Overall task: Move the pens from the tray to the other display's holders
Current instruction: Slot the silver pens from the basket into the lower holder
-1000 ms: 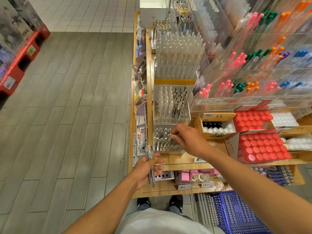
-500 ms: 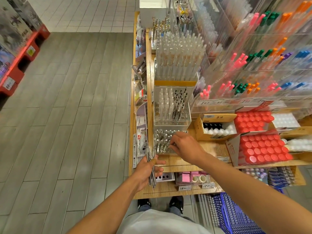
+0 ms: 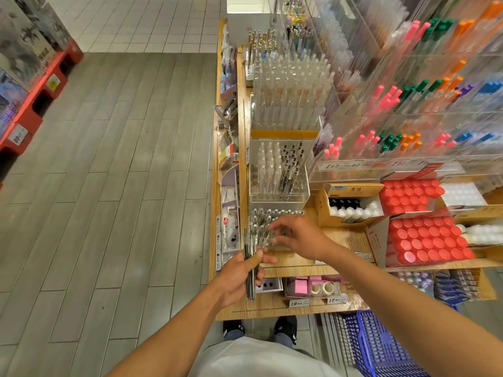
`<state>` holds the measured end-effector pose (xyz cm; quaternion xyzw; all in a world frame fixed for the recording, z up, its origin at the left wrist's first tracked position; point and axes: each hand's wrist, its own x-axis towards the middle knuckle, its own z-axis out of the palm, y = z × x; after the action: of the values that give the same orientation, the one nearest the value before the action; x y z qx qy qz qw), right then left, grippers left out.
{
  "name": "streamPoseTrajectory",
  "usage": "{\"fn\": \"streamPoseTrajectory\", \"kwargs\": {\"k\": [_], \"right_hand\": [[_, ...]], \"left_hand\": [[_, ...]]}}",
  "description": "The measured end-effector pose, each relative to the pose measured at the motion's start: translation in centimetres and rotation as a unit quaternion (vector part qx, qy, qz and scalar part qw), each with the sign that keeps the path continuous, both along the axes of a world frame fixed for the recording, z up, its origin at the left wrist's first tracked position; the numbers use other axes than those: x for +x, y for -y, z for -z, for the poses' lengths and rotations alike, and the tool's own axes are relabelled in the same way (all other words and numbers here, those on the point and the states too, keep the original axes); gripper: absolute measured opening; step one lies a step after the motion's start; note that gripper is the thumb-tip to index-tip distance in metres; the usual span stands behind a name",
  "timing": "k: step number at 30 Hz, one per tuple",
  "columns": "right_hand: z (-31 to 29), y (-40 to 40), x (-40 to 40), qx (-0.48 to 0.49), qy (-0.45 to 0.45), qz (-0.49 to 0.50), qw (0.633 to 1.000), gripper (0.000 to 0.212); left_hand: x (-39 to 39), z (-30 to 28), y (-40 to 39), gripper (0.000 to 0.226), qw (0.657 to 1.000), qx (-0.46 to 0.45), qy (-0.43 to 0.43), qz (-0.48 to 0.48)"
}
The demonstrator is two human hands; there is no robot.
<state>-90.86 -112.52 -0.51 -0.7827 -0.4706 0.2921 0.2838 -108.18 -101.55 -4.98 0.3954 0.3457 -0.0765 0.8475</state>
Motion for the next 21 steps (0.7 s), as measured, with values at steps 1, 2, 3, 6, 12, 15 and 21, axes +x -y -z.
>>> {"fn": "streamPoseTrajectory", "kwargs": {"k": [1, 2, 3, 6, 12, 15, 21], "right_hand": [[-0.2, 0.1, 0.1, -0.003, -0.041, -0.003, 0.999, 0.028], [-0.4, 0.2, 0.2, -0.005, -0.073, -0.004, 0.997, 0.029], [-0.5, 0.3, 0.2, -0.005, -0.099, -0.002, 0.995, 0.029], [-0.8, 0.6, 0.0, -0.001, -0.18, 0.02, 0.984, 0.026], [-1.3, 0.9, -0.8, 0.032, -0.302, 0.066, 0.951, 0.012], [-1.0, 1.0, -1.4, 0.061, -0.277, 0.113, 0.952, 0.012], [-1.5, 1.2, -1.0, 0.111, -0.17, 0.164, 0.965, 0.01]], "left_hand": [[0.0, -0.1, 0.0, 0.039, 1.0, -0.011, 0.008, 0.007], [0.1, -0.2, 0.1, 0.041, 1.0, -0.021, 0.016, 0.015], [0.2, -0.3, 0.1, 0.042, 0.999, -0.033, 0.026, 0.022], [0.4, -0.4, 0.1, 0.039, 0.996, -0.07, 0.049, 0.026], [0.6, -0.4, 0.4, 0.036, 0.994, -0.093, 0.054, 0.009], [0.8, -0.2, 0.4, 0.039, 0.997, -0.066, 0.025, -0.026], [0.7, 1.0, -0.2, 0.026, 0.991, 0.029, -0.073, -0.111]]}}
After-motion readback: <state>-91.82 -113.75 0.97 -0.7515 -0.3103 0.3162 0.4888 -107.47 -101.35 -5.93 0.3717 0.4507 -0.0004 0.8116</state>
